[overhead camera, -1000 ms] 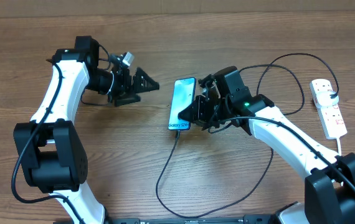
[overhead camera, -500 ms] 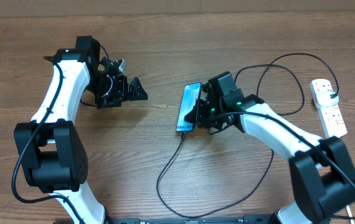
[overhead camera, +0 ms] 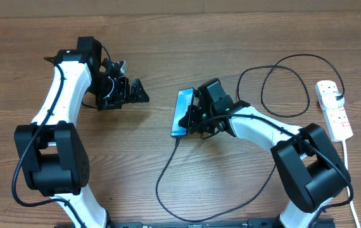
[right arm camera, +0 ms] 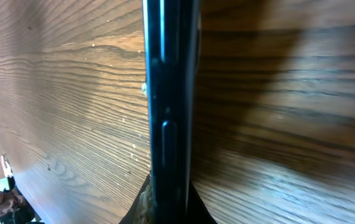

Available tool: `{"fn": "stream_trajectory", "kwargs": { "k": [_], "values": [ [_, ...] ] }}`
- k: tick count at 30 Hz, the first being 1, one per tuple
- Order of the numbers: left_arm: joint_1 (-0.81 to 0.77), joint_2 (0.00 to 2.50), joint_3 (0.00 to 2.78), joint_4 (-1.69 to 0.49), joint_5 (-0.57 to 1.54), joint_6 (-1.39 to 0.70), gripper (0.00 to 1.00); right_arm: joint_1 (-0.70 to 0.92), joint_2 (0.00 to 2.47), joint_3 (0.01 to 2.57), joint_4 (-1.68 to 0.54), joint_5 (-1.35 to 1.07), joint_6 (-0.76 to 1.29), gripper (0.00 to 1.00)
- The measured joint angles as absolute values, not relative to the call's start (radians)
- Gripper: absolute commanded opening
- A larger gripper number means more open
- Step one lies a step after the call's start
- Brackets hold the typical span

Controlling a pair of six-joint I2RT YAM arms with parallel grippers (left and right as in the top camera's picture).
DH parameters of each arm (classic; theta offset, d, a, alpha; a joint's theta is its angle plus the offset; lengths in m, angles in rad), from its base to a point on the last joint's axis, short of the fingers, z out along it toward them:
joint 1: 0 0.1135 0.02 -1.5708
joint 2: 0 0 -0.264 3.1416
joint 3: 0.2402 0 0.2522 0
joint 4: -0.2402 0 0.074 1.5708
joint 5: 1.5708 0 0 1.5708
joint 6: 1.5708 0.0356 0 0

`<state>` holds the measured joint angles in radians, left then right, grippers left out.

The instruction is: Plug charger to phone and switch on socket

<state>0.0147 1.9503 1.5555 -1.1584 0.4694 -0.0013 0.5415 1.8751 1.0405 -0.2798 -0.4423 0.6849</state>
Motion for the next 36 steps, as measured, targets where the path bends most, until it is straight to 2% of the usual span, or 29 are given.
{"fn": "stream_trajectory", "kwargs": {
  "k": [4,15,20,36],
  "values": [
    [0.015,1.95,1.555,-1.158,0.469,-0.001,1.0,0.55,1.883,1.04,-0.272,-0.44,0.691,0.1],
    [0.015,1.95,1.555,-1.15,0.466,-0.001,1.0,0.551,1.906,1.042,-0.263,-0.443,0.696,0.11],
    [0.015,1.95,1.555,-1.151,0.466,-0.001,0.99,0.553,1.908,1.042,-0.268,-0.422,0.696,0.19],
    [0.015,1.95,1.555,-1.15,0.466,-0.001,1.0,0.558,1.918,1.042,-0.263,-0.346,0.695,0.28]
  ]
}}
